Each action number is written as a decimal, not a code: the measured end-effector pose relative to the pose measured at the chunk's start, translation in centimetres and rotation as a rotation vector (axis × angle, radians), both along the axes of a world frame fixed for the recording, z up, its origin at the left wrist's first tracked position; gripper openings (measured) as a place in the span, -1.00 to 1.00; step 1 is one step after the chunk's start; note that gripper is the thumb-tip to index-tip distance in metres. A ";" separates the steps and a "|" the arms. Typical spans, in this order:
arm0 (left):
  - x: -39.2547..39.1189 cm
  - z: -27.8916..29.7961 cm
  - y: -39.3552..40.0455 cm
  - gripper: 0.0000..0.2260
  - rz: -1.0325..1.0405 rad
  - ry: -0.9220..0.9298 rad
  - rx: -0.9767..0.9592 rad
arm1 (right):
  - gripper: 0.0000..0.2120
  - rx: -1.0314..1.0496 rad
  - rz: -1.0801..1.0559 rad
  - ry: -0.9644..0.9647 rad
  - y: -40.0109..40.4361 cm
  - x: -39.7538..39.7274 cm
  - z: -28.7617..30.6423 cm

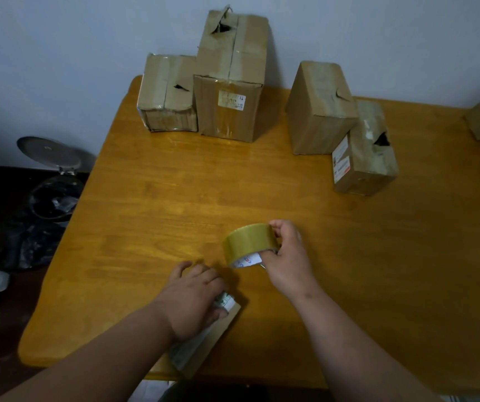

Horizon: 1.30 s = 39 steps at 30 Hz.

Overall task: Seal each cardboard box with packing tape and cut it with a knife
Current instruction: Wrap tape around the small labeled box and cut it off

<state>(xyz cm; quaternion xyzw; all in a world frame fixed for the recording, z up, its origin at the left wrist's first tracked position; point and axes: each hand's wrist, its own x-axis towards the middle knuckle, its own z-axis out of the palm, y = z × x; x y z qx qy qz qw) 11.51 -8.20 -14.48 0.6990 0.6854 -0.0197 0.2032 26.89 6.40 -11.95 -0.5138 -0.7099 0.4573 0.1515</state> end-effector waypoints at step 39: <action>1.9 6.7 3.2 -0.90 1.308 -1.142 0.238 | -0.58 0.462 0.289 -0.159 -3.4 0.8 0.6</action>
